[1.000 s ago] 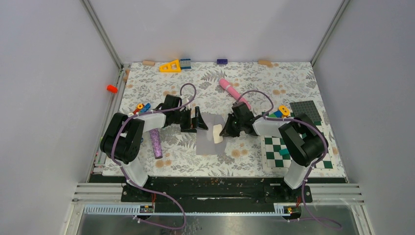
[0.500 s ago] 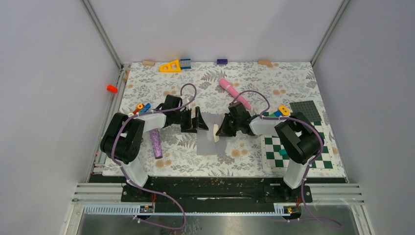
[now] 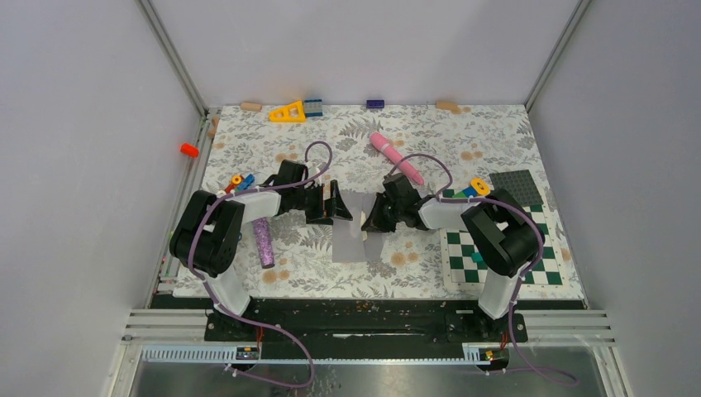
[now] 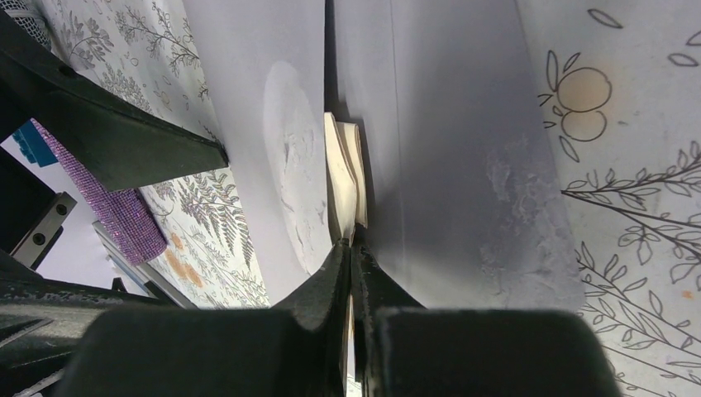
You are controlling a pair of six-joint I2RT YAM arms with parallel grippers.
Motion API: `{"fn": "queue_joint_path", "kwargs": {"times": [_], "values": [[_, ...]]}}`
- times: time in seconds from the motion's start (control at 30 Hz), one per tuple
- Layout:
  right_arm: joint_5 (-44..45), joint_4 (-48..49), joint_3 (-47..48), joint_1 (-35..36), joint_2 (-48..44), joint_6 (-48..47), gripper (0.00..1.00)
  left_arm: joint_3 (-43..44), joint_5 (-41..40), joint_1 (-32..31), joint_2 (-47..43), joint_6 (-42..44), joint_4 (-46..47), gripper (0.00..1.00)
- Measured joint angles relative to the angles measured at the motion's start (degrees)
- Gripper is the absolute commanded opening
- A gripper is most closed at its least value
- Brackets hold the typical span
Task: Place the letter into the envelope and seal it
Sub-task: Place the letter in the envelope.
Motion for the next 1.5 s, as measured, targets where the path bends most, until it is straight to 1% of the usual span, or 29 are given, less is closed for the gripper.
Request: {"fn": "queue_joint_path", "kwargs": {"times": [0.13, 0.17, 0.33, 0.43, 0.57, 0.63, 0.73, 0.87, 0.93, 1.07, 1.5], "values": [[0.0, 0.1, 0.0, 0.2, 0.0, 0.0, 0.00, 0.0, 0.0, 0.0, 0.0, 0.0, 0.0, 0.99], [0.0, 0.1, 0.0, 0.2, 0.0, 0.0, 0.02, 0.0, 0.0, 0.0, 0.0, 0.0, 0.0, 0.99], [0.0, 0.1, 0.1, 0.2, 0.0, -0.1, 0.22, 0.0, 0.0, 0.0, 0.0, 0.0, 0.0, 0.99], [0.0, -0.1, 0.5, 0.2, 0.0, -0.3, 0.32, 0.0, 0.0, 0.0, 0.0, 0.0, 0.0, 0.99], [0.0, -0.3, 1.1, 0.4, 0.0, -1.0, 0.39, 0.0, 0.0, 0.0, 0.0, 0.0, 0.0, 0.99], [0.1, -0.7, 1.4, 0.4, -0.1, -1.4, 0.39, 0.0, 0.0, 0.0, 0.0, 0.0, 0.0, 0.99], [0.2, -1.1, 1.6, 0.4, -0.2, -1.9, 0.36, 0.0, 0.0, 0.0, 0.0, 0.0, 0.0, 0.99], [0.9, -3.0, 1.6, 0.5, -0.7, -3.1, 0.22, 0.0, 0.0, -0.1, 0.0, 0.0, 0.0, 0.99], [1.6, -4.1, 1.6, 0.5, -0.9, -3.8, 0.19, 0.0, 0.0, -0.1, 0.0, 0.0, 0.0, 0.99], [2.2, -5.8, 2.0, 0.5, -1.1, -4.7, 0.19, 0.0, 0.0, -0.2, 0.0, 0.0, -0.1, 0.99], [2.2, -10.0, 4.9, 0.5, -2.0, -8.0, 0.22, 0.0, 0.0, -0.2, -0.1, 0.0, -0.5, 0.99]]}}
